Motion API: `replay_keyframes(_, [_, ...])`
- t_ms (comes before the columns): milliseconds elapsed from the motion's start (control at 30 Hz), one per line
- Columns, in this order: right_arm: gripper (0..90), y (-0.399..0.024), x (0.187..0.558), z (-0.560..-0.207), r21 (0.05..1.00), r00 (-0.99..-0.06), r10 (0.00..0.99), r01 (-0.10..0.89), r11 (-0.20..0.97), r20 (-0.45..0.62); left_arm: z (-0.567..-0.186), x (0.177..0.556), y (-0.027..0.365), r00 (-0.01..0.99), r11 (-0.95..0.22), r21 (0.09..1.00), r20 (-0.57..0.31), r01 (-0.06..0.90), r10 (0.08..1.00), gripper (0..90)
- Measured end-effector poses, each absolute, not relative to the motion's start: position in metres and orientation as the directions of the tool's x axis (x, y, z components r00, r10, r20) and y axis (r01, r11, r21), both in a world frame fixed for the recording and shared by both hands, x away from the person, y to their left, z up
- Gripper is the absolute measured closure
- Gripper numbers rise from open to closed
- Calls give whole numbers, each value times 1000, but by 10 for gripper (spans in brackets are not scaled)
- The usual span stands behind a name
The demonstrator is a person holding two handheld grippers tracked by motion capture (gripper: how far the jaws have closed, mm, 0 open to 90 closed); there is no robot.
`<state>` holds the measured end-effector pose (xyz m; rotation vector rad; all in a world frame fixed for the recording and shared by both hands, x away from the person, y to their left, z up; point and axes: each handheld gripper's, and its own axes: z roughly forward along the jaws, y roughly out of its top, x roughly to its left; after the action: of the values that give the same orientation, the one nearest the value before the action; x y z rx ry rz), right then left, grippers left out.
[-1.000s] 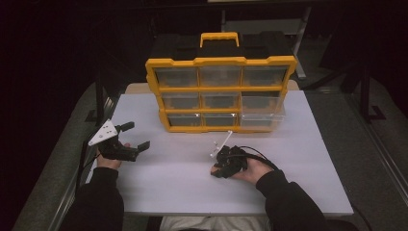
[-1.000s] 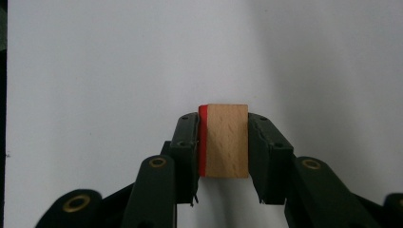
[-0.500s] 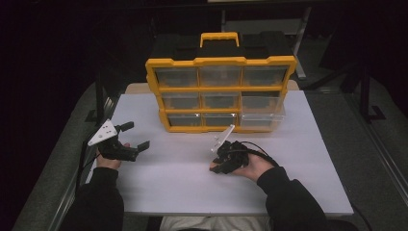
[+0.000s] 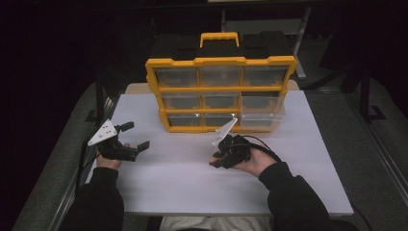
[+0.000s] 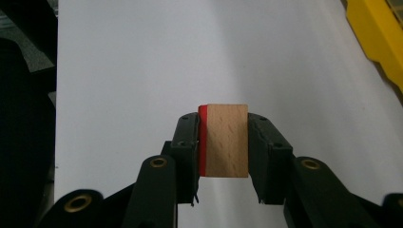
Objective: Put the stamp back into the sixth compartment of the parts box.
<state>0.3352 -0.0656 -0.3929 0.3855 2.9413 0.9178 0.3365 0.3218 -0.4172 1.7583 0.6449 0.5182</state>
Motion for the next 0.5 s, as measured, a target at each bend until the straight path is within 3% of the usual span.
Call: replay_keyframes(500, [650,-69,337,-364,580,-970,244,207,788,15,-417,337,322,754,-211,964,18,161,657,0])
